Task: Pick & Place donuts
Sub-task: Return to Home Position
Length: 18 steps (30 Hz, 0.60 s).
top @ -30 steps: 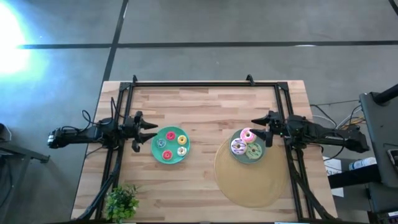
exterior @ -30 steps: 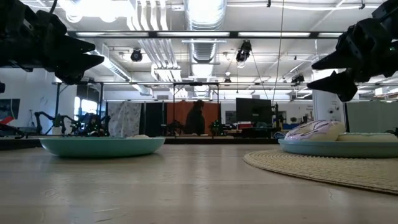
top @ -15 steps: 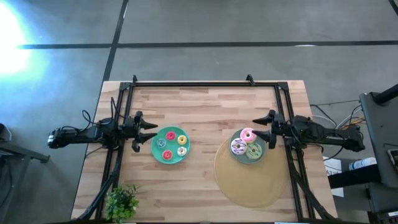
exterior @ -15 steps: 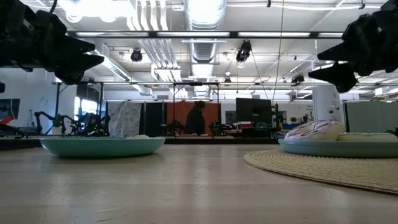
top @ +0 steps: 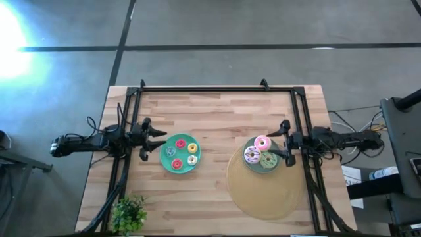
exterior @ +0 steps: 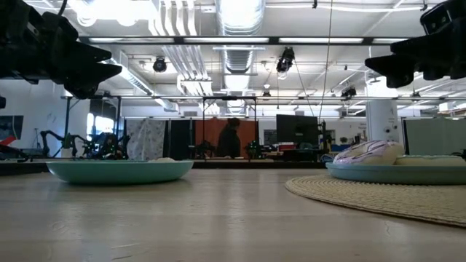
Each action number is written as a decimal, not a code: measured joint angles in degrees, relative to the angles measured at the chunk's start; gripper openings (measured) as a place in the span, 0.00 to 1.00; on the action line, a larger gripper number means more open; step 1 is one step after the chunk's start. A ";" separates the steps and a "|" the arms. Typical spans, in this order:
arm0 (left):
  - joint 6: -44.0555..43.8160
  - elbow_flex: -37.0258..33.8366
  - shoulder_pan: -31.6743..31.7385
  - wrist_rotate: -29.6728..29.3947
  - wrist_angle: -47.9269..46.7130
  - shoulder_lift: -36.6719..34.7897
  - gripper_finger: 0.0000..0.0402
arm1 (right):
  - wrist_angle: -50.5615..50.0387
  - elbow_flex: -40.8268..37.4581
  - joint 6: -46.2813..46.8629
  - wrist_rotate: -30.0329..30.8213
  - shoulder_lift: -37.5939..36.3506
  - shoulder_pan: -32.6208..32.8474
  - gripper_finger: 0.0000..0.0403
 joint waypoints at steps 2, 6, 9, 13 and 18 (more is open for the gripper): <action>0.00 0.00 0.02 0.00 -0.02 0.00 0.42 | 0.30 -0.20 -0.80 -0.01 0.00 0.03 0.73; 0.00 0.00 0.01 0.00 -0.02 0.00 0.42 | 0.29 -0.20 -2.75 0.02 0.00 -0.38 0.73; 0.00 0.00 0.02 0.00 -0.02 0.00 0.42 | 0.29 -0.20 -3.56 0.01 0.00 -0.40 0.73; 0.00 0.00 0.02 0.00 -0.04 0.00 0.42 | 0.31 -0.20 -3.53 0.04 0.56 -0.40 0.73; 0.00 0.00 0.02 0.00 -0.04 0.00 0.42 | 0.33 -0.20 -3.50 0.04 1.30 -0.40 0.73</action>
